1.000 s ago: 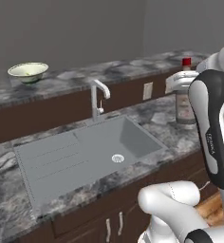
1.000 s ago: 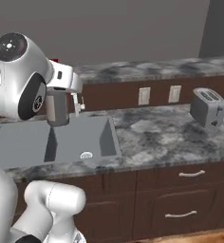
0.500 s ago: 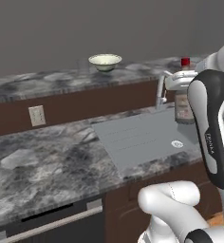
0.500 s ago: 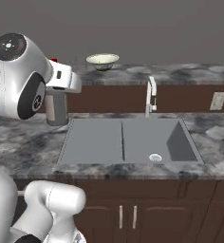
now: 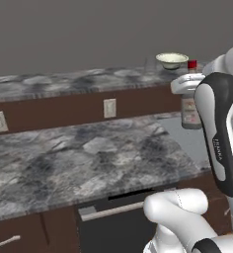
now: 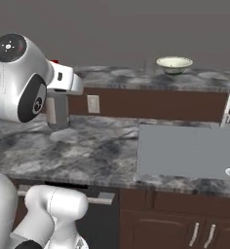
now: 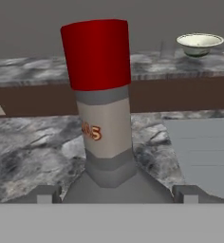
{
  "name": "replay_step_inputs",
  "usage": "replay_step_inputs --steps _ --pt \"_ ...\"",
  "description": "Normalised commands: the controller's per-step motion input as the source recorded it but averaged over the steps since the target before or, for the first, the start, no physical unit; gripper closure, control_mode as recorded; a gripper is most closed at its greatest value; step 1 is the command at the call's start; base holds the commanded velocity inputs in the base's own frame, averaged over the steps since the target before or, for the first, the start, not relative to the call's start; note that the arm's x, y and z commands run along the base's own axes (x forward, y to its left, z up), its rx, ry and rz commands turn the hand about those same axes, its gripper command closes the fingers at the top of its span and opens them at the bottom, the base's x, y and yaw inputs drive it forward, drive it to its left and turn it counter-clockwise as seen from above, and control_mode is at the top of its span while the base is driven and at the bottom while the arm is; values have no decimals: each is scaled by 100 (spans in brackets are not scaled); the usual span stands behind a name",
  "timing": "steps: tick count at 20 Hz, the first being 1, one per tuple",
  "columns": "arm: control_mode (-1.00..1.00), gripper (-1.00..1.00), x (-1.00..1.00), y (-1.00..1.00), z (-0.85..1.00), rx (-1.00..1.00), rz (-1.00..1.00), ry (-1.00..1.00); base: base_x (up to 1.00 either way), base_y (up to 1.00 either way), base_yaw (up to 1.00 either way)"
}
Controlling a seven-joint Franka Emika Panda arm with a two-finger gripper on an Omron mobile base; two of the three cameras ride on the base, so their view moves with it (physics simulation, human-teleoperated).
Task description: There is a bowl on the dining counter. Grab a lemon wedge from the fridge and place it in the bowl. Then get the liquor bottle and glass cup from the cabinet and place them next to the bowl.
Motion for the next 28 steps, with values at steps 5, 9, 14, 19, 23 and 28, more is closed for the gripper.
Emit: replay_step_inputs --steps 5,9,14,19,23,28 --pt "100 100 0 0 0 0 0 0 -14 100 19" --pt "100 100 0 0 0 0 0 0 -15 100 18" --pt "100 100 0 0 0 0 0 0 -16 100 16" --pt "100 100 0 0 0 0 0 0 -13 100 14" --pt "100 100 0 0 0 0 0 0 -8 100 11" --pt "100 100 0 0 0 0 0 0 0 100 3"
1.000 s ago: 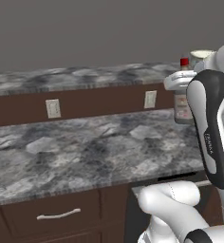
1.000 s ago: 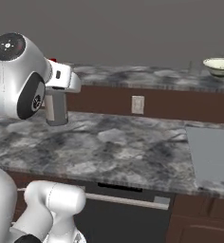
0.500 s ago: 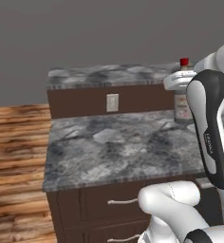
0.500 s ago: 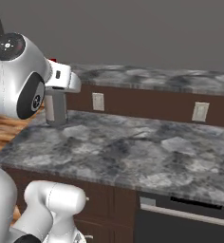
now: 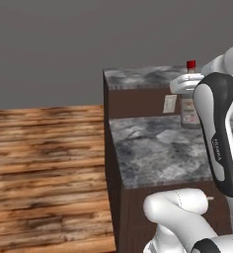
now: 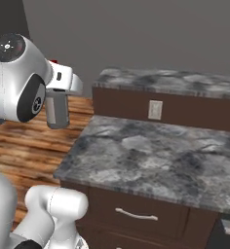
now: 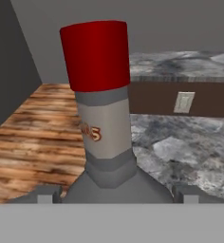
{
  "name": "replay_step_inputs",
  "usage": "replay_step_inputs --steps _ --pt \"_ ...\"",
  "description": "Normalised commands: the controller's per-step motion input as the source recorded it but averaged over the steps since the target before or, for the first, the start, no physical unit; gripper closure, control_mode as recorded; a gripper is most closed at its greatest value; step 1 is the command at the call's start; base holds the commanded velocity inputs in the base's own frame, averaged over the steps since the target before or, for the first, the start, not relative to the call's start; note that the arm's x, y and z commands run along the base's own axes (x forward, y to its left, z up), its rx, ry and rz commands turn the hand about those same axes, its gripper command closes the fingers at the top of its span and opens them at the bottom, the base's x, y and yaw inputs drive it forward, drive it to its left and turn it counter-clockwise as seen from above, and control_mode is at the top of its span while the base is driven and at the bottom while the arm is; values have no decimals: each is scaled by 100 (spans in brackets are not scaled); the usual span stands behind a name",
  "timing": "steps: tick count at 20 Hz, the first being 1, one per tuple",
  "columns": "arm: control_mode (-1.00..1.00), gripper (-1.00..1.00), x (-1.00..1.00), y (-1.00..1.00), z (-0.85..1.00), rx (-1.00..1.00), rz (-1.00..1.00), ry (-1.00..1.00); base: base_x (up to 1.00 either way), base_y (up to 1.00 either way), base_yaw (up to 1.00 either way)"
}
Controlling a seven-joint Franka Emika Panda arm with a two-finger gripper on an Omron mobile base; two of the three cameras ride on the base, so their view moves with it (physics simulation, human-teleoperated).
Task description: There is a bowl on the dining counter. Grab a lemon wedge from the fridge and place it in the bowl. Then get the liquor bottle and glass cup from the cabinet and place them next to the bowl.
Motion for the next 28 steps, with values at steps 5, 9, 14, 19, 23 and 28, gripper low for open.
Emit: replay_step_inputs --steps 5,9,14,19,23,28 --pt "100 100 0 0 0 0 0 0 0 100 0" --pt "100 100 0 0 0 0 0 0 13 100 -7" --pt "100 100 0 0 0 0 0 0 43 99 -14" --pt "100 100 0 0 0 0 0 0 75 85 -19" --pt "100 100 0 0 0 0 0 0 97 64 -21" --pt "100 100 0 0 0 0 0 0 100 47 -27"
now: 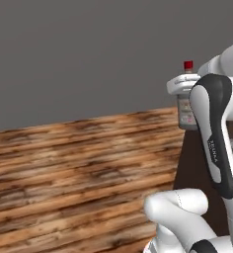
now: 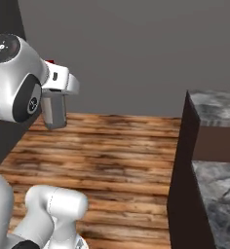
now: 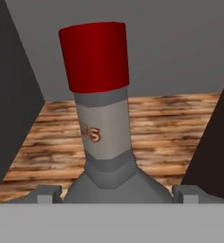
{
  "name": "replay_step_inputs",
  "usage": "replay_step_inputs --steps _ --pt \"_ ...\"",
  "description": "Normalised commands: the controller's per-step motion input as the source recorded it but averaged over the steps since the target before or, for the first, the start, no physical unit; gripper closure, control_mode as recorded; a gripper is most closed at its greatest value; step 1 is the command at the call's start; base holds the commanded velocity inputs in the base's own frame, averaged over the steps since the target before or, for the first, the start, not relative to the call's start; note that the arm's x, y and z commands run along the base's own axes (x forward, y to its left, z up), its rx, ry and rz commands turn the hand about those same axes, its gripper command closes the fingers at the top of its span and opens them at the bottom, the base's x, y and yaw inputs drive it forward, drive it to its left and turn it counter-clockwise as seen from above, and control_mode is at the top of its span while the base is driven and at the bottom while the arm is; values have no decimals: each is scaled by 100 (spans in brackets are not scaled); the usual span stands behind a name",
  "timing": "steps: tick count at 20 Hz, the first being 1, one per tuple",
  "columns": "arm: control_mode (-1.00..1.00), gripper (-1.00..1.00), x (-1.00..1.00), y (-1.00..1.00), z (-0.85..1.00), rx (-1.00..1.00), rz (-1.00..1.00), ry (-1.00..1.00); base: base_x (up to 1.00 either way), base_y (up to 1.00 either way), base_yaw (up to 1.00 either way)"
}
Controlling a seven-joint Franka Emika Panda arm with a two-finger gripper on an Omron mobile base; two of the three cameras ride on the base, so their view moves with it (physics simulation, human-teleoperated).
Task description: There is a bowl on the dining counter. Grab a lemon wedge from the fridge and place it in the bowl. Then get the liquor bottle and glass cup from the cabinet and place them next to the bowl.
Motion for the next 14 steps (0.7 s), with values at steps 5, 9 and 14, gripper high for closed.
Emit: replay_step_inputs --steps 5,9,14 --pt "100 100 0 0 0 0 0 0 100 37 -35" --pt "100 100 0 0 0 0 0 0 100 32 -36" --pt "100 100 0 0 0 0 0 0 100 30 -36"
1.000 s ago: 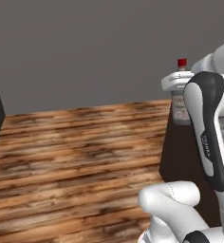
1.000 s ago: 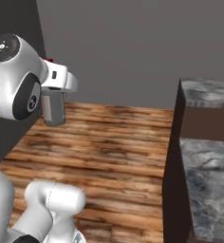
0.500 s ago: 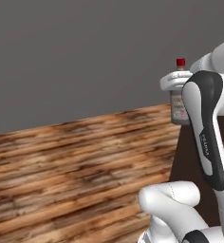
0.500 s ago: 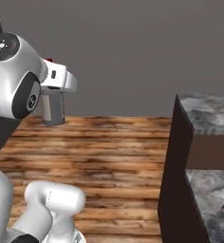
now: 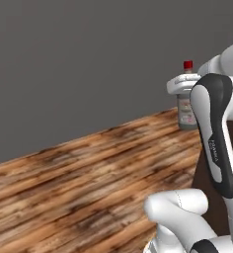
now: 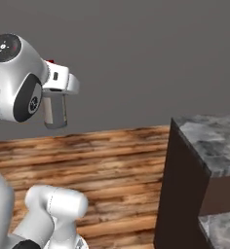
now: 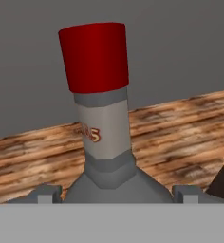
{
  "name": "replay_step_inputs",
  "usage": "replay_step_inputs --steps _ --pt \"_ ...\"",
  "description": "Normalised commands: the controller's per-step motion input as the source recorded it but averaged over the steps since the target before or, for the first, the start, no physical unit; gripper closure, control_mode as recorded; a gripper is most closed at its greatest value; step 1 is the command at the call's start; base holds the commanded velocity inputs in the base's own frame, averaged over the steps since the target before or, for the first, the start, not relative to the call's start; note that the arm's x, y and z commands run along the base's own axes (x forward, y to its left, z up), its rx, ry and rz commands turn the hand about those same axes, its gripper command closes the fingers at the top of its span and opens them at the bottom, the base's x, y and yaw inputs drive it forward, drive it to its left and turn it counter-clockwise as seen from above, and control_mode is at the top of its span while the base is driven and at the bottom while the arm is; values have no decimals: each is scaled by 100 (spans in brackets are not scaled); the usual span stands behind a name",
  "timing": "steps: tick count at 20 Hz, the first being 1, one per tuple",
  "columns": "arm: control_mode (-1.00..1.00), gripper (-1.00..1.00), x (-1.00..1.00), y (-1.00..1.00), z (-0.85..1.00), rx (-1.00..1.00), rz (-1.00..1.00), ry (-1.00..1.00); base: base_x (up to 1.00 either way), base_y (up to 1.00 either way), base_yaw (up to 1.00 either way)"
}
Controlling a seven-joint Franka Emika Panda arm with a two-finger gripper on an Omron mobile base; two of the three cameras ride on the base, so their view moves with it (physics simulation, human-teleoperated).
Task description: There is a bowl on the dining counter. Grab a lemon wedge from the fridge and place it in the bowl. Then get the liquor bottle and glass cup from the cabinet and place them next to the bowl.
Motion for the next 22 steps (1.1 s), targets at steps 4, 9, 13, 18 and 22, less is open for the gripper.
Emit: replay_step_inputs --steps 4,9,13,18,22 --pt "100 100 0 0 0 0 0 0 100 37 -38" --pt "100 100 0 0 0 0 0 0 100 34 -39" --pt "100 100 0 0 0 0 0 0 100 31 -39" --pt "100 100 0 0 0 0 0 0 100 23 -40" --pt "100 100 0 0 0 0 0 0 100 15 -42"
